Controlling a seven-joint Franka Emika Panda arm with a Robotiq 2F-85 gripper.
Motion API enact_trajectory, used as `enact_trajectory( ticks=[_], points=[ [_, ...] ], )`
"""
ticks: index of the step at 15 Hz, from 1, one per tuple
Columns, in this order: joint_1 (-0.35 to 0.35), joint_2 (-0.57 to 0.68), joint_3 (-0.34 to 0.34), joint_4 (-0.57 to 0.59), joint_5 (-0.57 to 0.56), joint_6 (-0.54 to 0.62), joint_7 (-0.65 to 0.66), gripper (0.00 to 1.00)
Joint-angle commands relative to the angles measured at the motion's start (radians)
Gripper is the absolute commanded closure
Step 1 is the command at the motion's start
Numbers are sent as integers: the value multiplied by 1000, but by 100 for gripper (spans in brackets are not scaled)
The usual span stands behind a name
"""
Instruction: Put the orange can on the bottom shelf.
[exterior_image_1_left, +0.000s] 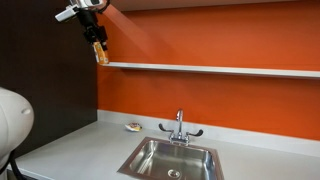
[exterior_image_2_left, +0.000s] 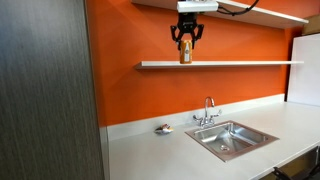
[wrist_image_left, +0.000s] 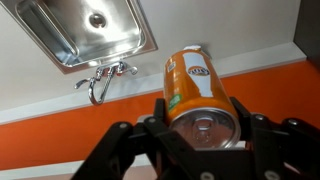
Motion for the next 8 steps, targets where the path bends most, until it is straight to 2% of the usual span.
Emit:
enact_trajectory(
  ticks=[1,8],
  points=[
    [-44,65,34,127,-20,-43,-7,62],
    [-42,190,47,290,-70,-58,-5,62]
  ],
)
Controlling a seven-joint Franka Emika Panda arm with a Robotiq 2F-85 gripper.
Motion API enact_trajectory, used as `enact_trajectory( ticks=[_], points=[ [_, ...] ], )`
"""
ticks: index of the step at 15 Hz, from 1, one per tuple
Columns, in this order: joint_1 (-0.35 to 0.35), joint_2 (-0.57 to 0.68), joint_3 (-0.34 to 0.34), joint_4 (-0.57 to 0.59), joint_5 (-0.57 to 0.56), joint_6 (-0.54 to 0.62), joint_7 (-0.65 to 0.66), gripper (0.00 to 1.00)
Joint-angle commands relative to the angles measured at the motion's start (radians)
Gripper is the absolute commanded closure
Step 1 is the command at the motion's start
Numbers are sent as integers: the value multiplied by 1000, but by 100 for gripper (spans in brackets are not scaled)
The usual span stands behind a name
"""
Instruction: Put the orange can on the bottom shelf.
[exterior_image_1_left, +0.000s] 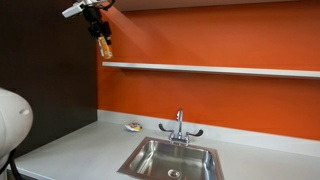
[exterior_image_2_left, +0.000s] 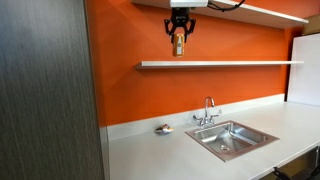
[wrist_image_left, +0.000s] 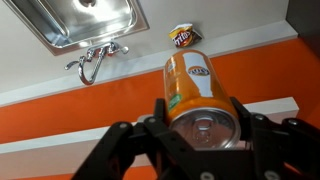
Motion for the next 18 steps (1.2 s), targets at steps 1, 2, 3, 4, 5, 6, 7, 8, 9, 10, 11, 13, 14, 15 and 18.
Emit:
enact_trajectory(
  ticks=[1,2,3,4,5,6,7,8,9,10,11,13,14,15,18],
  points=[
    [-20,88,29,142,-48,-59,-6,62],
    [-18,105,29,165,-59,-64,-3,62],
    [-15,121,26,185,-62,-70,-7,62],
    [-12,136,20,204,-60,-73,-12,62],
    [-10,150,18,223,-64,-78,-11,62],
    [-9,165,14,240,-66,-82,-11,62],
    [-6,180,10,258,-64,-84,-13,62],
    [-5,196,6,275,-63,-86,-13,62],
    [-3,210,2,289,-65,-84,-10,62],
    [-2,228,-1,308,-68,-85,-10,62],
    [0,240,-5,320,-71,-81,-9,62],
    [5,273,-12,356,-80,-84,-8,62],
    [7,290,-15,373,-85,-78,-7,62],
    [10,306,-20,390,-90,-80,-7,62],
    [18,351,-33,438,-98,-70,-9,62]
  ],
)
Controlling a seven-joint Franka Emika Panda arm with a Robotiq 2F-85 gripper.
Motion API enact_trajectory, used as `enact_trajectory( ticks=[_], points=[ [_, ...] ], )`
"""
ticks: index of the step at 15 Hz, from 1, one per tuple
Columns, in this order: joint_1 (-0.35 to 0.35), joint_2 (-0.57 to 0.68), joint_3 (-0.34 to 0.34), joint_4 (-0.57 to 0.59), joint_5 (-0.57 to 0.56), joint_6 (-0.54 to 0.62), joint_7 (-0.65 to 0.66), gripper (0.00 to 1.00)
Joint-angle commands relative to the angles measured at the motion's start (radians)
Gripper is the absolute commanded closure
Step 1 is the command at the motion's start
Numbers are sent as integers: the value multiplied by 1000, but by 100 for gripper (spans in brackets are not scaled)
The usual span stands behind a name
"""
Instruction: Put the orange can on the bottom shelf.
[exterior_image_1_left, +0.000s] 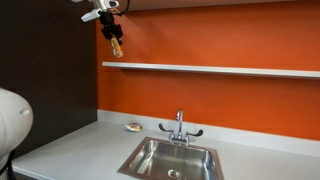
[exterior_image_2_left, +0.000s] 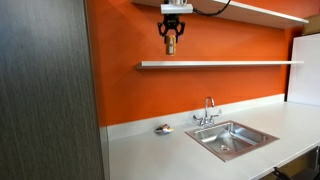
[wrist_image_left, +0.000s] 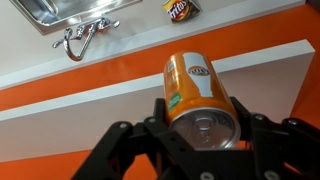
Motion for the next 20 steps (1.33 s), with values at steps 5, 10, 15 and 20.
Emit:
enact_trajectory(
  ticks=[5,10,15,20],
  points=[
    [34,119,-41,157,-21,-3,-12,62],
    [25,153,-36,180,-30,23,-5,62],
    [24,190,-40,222,-29,13,-7,62],
    [26,243,-45,283,-21,-13,-15,62]
  ],
)
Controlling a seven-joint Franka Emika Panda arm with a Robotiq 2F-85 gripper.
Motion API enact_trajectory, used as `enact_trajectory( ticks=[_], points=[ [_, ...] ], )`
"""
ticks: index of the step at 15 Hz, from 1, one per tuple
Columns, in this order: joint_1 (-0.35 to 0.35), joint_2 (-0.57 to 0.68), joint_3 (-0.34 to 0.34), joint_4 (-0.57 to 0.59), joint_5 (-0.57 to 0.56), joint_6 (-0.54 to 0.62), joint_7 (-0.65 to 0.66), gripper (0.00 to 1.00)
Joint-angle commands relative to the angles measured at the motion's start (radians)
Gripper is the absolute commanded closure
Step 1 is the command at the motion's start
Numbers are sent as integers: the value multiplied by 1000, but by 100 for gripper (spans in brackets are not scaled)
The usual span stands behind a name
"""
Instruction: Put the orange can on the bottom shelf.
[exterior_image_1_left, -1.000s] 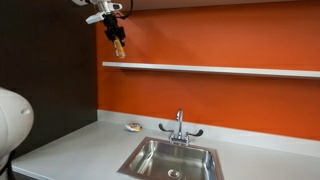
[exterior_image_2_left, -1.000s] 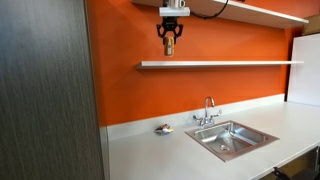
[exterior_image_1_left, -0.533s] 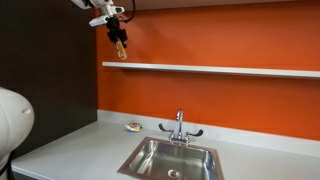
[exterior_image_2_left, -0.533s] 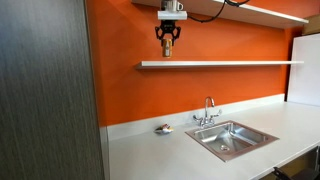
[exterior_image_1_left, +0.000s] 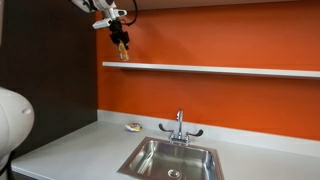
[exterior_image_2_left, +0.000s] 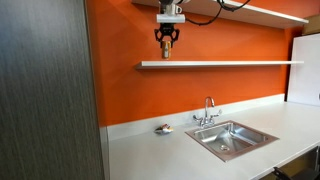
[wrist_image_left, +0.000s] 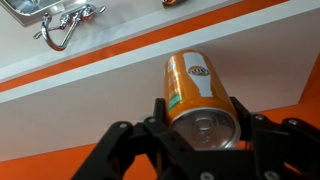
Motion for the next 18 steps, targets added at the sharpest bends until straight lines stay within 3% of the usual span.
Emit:
enact_trajectory(
  ticks=[1,18],
  points=[
    [4,60,-3,97,-12,-39,-14,62],
    [11,206,-8,301,-10,-160,-5,62]
  ],
)
